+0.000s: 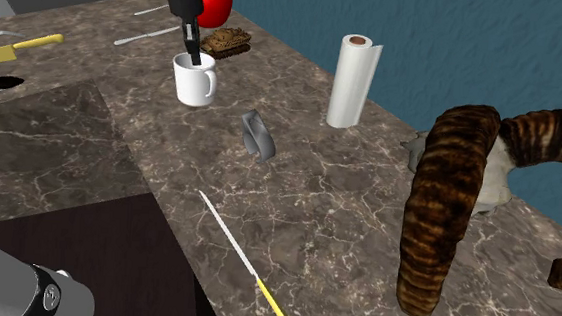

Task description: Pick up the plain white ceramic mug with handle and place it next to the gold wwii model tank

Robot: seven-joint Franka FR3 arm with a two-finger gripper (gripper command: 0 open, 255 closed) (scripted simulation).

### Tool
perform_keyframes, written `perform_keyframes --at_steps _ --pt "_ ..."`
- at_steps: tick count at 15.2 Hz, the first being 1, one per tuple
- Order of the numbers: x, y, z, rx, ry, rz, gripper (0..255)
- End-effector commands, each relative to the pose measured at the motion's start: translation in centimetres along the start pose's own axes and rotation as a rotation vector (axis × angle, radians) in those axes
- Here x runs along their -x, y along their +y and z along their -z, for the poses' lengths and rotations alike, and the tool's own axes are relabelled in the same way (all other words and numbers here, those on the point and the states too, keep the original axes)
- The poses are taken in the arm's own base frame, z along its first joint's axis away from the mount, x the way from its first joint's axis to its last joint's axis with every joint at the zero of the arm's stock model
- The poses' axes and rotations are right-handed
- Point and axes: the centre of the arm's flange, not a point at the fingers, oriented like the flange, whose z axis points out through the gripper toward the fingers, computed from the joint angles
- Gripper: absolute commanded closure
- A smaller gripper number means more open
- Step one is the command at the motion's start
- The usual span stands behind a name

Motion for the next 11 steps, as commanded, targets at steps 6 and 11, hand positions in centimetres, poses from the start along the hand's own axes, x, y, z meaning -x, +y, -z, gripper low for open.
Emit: perform_keyframes --at_steps 6,11 --pt "-0.4 0.4 -1.0 0.011 -0.007 -0.004 0" --pt "-0.2 0.2 3.3 0.011 -0.007 -0.004 0"
